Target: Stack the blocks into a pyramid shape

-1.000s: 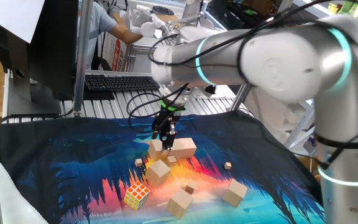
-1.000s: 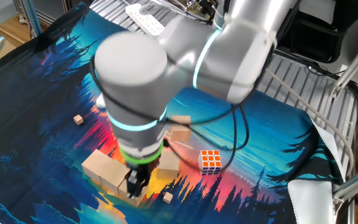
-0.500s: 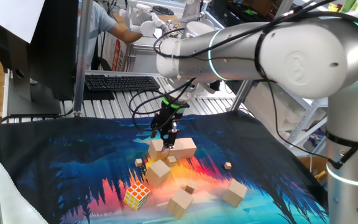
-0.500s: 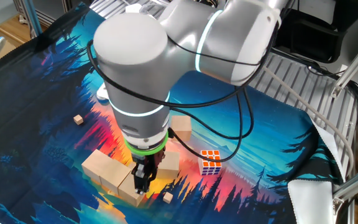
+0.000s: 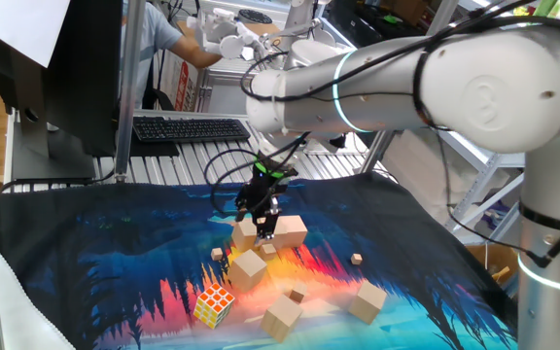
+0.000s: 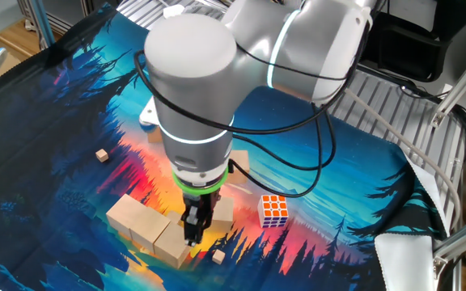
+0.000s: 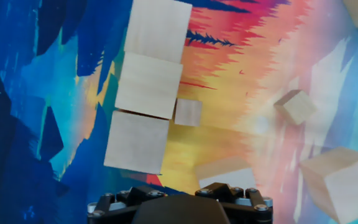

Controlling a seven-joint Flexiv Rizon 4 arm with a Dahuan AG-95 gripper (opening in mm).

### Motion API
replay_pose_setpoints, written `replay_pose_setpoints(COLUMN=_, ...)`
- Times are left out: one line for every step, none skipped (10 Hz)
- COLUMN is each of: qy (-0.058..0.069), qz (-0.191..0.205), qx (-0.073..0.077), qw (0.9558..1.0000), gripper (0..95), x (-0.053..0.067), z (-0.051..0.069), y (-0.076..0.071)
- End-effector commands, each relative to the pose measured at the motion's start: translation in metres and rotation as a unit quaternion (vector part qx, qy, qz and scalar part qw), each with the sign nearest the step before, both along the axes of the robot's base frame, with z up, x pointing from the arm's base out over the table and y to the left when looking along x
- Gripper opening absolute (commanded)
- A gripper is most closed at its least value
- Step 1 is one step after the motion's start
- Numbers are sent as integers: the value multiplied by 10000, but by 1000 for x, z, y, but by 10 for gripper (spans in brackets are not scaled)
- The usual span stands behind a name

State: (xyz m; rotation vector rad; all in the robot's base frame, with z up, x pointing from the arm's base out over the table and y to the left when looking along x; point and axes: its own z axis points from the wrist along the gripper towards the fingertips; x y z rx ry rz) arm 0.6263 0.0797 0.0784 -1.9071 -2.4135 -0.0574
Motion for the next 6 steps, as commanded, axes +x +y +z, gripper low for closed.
replay_pose_setpoints(qy=-7, qz=402, qx=-143, qw=9991, gripper=760, x=0, z=-7, y=3)
replay_pose_setpoints(qy=-10, qz=673, qx=-231, qw=9975, gripper=760, x=-3, z=-10, y=4)
replay_pose_setpoints(qy=16, qz=878, qx=-265, qw=9958, gripper=760, x=-6, z=-11, y=5)
replay_pose_setpoints(qy=55, qz=953, qx=-275, qw=9951, gripper=760, x=-7, z=-10, y=5)
replay_pose_setpoints(qy=88, qz=1049, qx=-227, qw=9942, gripper=760, x=-7, z=-10, y=5)
replay_pose_setpoints(qy=92, qz=1077, qx=-165, qw=9940, gripper=760, x=-7, z=-10, y=5)
